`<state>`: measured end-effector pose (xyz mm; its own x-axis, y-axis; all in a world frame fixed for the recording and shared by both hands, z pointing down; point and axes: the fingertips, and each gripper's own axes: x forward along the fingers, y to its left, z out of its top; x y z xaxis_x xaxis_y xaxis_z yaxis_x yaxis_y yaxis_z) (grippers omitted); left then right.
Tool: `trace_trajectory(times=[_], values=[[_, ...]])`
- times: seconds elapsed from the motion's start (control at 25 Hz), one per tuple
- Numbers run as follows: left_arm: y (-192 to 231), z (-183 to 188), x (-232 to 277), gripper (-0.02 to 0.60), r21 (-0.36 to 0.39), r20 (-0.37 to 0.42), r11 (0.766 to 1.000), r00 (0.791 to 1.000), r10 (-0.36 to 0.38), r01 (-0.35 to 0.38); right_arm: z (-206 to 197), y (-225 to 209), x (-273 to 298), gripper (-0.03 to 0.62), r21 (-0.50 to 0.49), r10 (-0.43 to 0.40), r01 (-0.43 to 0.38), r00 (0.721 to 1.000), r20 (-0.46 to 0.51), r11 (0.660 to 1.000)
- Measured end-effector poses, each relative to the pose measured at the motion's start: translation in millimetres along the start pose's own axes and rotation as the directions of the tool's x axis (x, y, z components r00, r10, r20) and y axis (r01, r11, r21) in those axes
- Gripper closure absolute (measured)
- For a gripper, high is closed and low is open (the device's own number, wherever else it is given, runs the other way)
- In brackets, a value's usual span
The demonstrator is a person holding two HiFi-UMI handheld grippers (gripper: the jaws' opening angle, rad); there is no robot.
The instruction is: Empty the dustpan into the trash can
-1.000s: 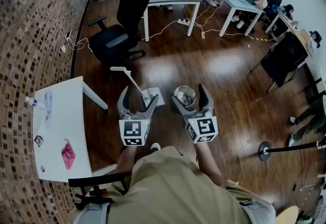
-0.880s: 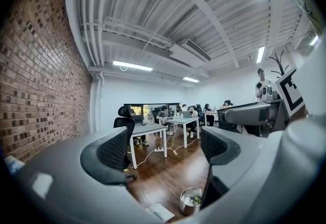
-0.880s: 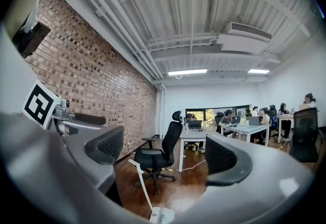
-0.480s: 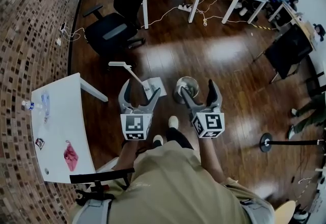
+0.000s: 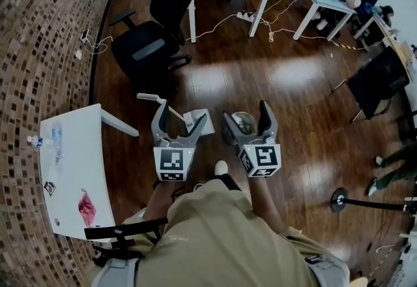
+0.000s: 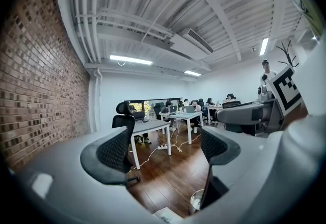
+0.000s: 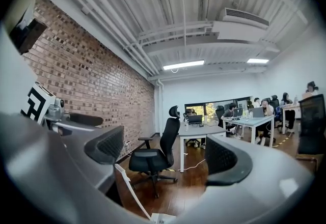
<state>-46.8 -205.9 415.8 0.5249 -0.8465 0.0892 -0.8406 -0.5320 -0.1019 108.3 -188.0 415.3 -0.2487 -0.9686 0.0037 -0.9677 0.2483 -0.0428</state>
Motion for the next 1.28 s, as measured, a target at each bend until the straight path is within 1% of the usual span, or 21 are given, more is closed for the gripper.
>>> trace_trajectory(times=[0.2, 0.36, 0.44, 0.56, 0.64, 0.72, 0.8, 1.0, 1.12, 1.28], values=[[-2.2, 1.5, 37.3, 0.144, 0.001, -0.012, 1.000, 1.000, 0.020, -0.020, 1.1, -22.9, 32.4, 0.088, 0.011, 0.040, -0.040, 0.999, 0.001, 0.999], [-9.3, 10.2, 71.2, 0.144, 0.002, 0.005, 1.000, 1.000, 0.019, -0.019, 14.0, -46.3, 50.8, 0.088, -0.020, 0.047, -0.046, 0.998, 0.033, 0.999], [-6.1, 11.4, 77.5, 0.144, 0.005, 0.008, 0.999, 0.999, 0.039, -0.039, 13.8, -50.1, 59.5, 0.088, -0.028, 0.063, -0.062, 0.997, 0.036, 0.998], [1.8, 8.9, 85.3, 0.144, 0.008, 0.004, 0.997, 0.997, 0.073, -0.073, 8.1, -58.8, 74.3, 0.088, -0.013, 0.078, -0.078, 0.997, 0.025, 0.997], [7.0, 4.5, 88.7, 0.144, -0.013, -0.009, 0.996, 0.996, 0.089, -0.089, 3.7, -64.9, 79.8, 0.088, 0.000, 0.078, -0.078, 0.997, 0.015, 0.997], [16.8, -0.3, 88.3, 0.146, -0.044, -0.017, 0.994, 0.994, 0.104, -0.105, -1.2, -64.5, 83.2, 0.089, 0.002, 0.077, -0.077, 0.997, 0.003, 0.997], [31.3, -2.0, 88.6, 0.149, -0.055, -0.013, 0.991, 0.992, 0.124, -0.124, -2.7, -61.4, 90.9, 0.089, 0.000, 0.073, -0.073, 0.997, 0.003, 0.997], [62.6, 6.7, 90.9, 0.158, -0.104, 0.000, 0.978, 0.983, 0.181, -0.180, 8.9, -60.5, 105.5, 0.094, -0.031, 0.043, -0.043, 0.999, 0.016, 0.999], [83.1, 5.4, 92.1, 0.156, -0.133, -0.004, 0.970, 0.978, 0.207, -0.206, 10.7, -60.4, 113.9, 0.097, -0.030, 0.028, -0.028, 0.999, 0.021, 0.999], [108.8, 4.1, 91.3, 0.158, -0.132, -0.011, 0.964, 0.973, 0.230, -0.229, 8.8, -54.0, 126.6, 0.097, -0.033, 0.034, -0.034, 0.999, 0.015, 0.999]])
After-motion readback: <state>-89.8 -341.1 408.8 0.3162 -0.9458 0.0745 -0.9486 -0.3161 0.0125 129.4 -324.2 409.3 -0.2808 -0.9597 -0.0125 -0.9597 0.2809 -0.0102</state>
